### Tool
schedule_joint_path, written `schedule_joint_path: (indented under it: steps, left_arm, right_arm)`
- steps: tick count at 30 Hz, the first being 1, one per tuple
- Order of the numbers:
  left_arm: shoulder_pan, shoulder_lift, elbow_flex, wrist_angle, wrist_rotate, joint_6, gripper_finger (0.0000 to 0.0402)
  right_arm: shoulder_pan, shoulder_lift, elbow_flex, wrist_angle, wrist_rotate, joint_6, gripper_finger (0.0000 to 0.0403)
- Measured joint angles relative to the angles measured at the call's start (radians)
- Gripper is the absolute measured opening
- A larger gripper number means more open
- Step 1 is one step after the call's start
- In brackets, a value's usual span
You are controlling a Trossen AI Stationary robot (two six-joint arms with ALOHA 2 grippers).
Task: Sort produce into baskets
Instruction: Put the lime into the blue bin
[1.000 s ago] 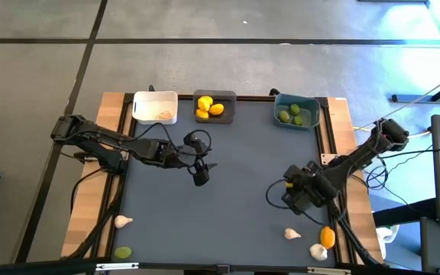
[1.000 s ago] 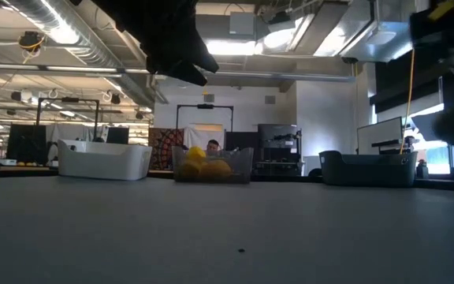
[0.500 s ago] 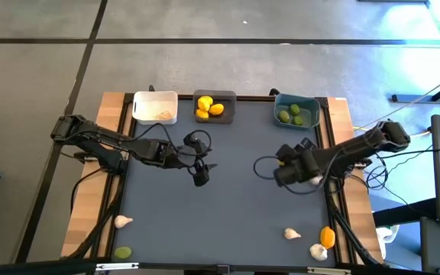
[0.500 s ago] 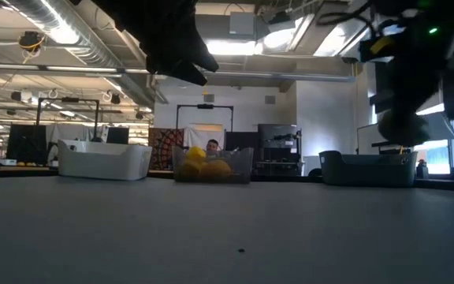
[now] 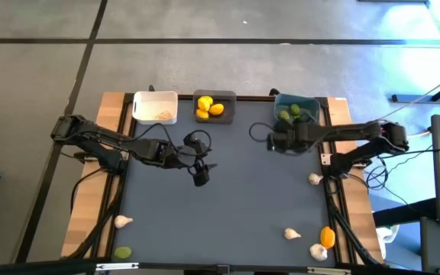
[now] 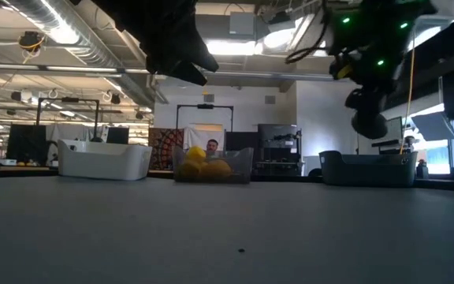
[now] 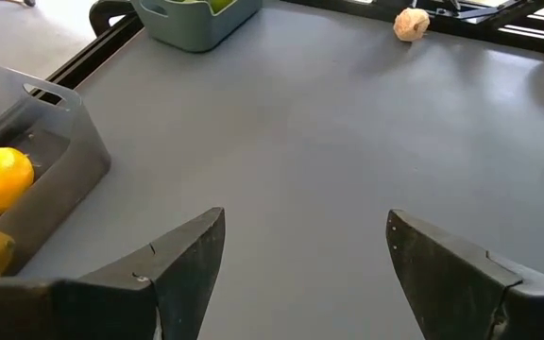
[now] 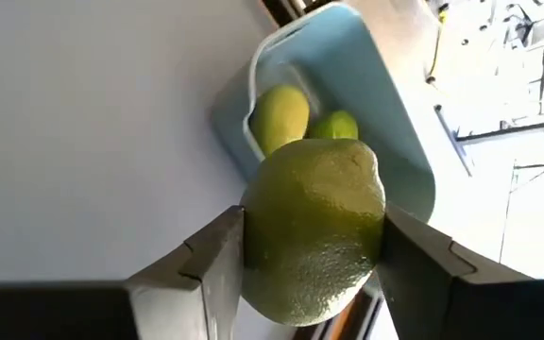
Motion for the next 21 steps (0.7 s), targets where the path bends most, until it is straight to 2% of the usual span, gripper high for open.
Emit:
schedule_joint_path:
  steps: [6, 10, 15, 21]
  left_arm:
    - [0.000, 0.000, 0.000, 0.000, 0.000, 0.000, 0.0290]
    - [0.000, 0.000, 0.000, 0.000, 0.000, 0.000, 0.0290]
    - [0.000, 0.000, 0.000, 0.000, 0.000, 0.000, 0.0290]
    - [0.000, 0.000, 0.000, 0.000, 0.000, 0.000, 0.0290]
  right_arm:
    - [-0.161, 0.000, 0.000, 0.224, -0.006, -0.221, 0.0195]
    - [-0.265, 0.000, 0.000, 0.371, -0.049, -0.345, 0.0195]
    - [-0.391, 0.000, 0.000, 0.495, -0.119, -0.427, 0.0195]
    - [-0.524, 0.002, 0.000, 0.550, -0.233, -0.449, 0.0195]
